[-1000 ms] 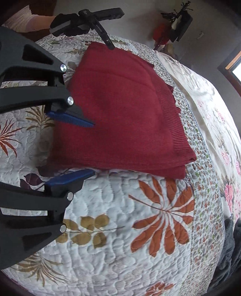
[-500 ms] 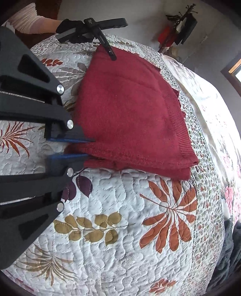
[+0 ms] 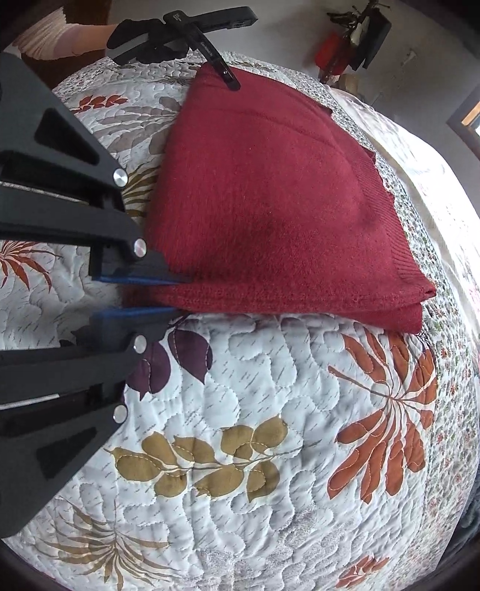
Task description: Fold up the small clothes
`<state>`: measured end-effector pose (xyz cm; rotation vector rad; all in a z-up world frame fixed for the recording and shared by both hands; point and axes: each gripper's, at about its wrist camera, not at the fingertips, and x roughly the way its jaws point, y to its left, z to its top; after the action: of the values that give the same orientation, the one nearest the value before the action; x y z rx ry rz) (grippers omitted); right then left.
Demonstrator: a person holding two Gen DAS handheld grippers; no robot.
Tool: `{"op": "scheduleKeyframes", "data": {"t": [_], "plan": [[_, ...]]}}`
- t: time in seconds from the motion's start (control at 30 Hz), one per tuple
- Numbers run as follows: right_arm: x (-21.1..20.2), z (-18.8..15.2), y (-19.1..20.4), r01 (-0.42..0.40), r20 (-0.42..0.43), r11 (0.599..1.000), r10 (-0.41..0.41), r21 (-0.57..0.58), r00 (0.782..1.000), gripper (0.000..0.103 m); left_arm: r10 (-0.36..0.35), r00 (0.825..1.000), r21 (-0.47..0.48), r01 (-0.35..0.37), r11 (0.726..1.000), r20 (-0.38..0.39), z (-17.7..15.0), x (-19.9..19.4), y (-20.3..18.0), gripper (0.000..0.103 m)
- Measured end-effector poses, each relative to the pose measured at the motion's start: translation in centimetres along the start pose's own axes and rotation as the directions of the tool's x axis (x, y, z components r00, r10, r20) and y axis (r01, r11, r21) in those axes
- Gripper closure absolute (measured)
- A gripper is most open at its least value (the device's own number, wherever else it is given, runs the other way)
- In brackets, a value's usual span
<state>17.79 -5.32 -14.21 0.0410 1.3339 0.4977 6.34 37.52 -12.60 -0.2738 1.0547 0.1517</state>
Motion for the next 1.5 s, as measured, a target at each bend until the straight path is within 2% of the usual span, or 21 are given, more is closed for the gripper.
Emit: {"op": "scheduleKeyframes", "data": {"t": [0.47,0.8,0.97,1.03,1.13,1.3,1.5], "plan": [[1.7,-0.5,-1.2,-0.03,0.017,0.998,0.029,0.05,0.999,0.094,0.026,0.999,0.028,-0.027,0.999,0.031,-0.4,0.0,-0.5,0.046],[1.3,0.1,-1.4,-0.038,-0.012,0.997,0.039,0.068,0.999,0.092,0.037,0.999,0.034,-0.038,0.999,0.031,-0.5,0.0,-0.7,0.045],[-0.4,0.9,-0.9,-0.038,0.013,0.997,0.037,0.074,0.999,0.081,0.044,0.999,0.026,-0.044,0.999,0.021,0.0,-0.3,-0.8,0.045],[-1.4,1.5,-0.9,-0.039,0.036,0.996,0.036,0.079,0.999,0.067,0.041,0.999,0.023,-0.041,0.999,0.028,0.4,-0.7,-1.0,0.045],[-2.6,2.7,-1.2,-0.063,0.07,0.993,0.056,0.096,0.996,0.056,0.029,0.999,0.019,-0.03,0.999,0.037,1.3,-1.0,-1.5,0.045],[-2.6,5.2,-1.8,-0.1,0.077,0.988,0.091,0.119,0.993,0.049,-0.011,0.999,0.024,0.01,1.0,0.04,3.2,-0.7,-3.5,0.044],[-0.5,7.7,-2.4,-0.133,0.053,0.981,0.126,0.142,0.991,0.049,-0.038,0.999,0.052,0.037,0.998,0.021,5.1,1.1,-6.0,0.044]]}}
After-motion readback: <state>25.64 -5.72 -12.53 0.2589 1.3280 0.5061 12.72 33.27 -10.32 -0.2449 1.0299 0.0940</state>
